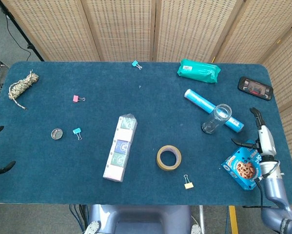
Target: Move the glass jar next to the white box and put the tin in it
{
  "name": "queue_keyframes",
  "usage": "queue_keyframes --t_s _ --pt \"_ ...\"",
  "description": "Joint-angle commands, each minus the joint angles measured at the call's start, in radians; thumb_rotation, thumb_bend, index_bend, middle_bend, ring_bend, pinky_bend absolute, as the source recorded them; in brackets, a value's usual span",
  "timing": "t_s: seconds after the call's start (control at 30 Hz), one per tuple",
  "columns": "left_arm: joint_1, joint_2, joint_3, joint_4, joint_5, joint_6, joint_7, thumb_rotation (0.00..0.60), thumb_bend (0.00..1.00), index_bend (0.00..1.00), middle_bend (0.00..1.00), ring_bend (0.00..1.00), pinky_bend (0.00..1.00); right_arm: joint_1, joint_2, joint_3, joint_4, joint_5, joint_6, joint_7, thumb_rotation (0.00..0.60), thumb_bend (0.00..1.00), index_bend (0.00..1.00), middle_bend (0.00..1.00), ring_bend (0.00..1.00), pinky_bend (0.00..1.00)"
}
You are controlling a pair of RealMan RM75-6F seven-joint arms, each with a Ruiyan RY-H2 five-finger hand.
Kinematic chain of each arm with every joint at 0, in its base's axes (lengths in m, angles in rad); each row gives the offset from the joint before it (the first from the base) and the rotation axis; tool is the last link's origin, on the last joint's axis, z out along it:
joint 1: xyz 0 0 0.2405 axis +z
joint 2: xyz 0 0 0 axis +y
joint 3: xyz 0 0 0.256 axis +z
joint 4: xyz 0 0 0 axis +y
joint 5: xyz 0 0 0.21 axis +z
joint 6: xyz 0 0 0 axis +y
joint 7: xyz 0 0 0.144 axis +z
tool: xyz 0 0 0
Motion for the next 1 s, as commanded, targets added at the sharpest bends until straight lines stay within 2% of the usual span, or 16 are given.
queue_keyframes --t_s 0.03,0.4,1.0 --pt "-0.007 0.002 -0.004 0.000 -0.015 -0.014 -0.002 0.600 0.12 0.14 0.00 0.00 0.00 0.023 -0.038 0.013 0.043 0.019 -0.012 -0.021 0.600 0.00 0.00 0.00 0.00 0.00" --pt "-0.007 -0.010 -0.013 -0.002 -0.036 -0.010 0.030 0.600 0.12 0.16 0.00 0.00 0.00 0.091 -0.107 0.034 0.143 0.055 -0.113 0.024 0.600 0.00 0.00 0.00 0.00 0.00" --pt "-0.003 -0.001 -0.022 -0.001 -0.072 -0.017 0.008 0.600 0.12 0.16 0.00 0.00 0.00 0.152 -0.126 0.046 0.149 0.038 -0.183 0.159 0.600 0.00 0.00 0.00 0.00 0.00"
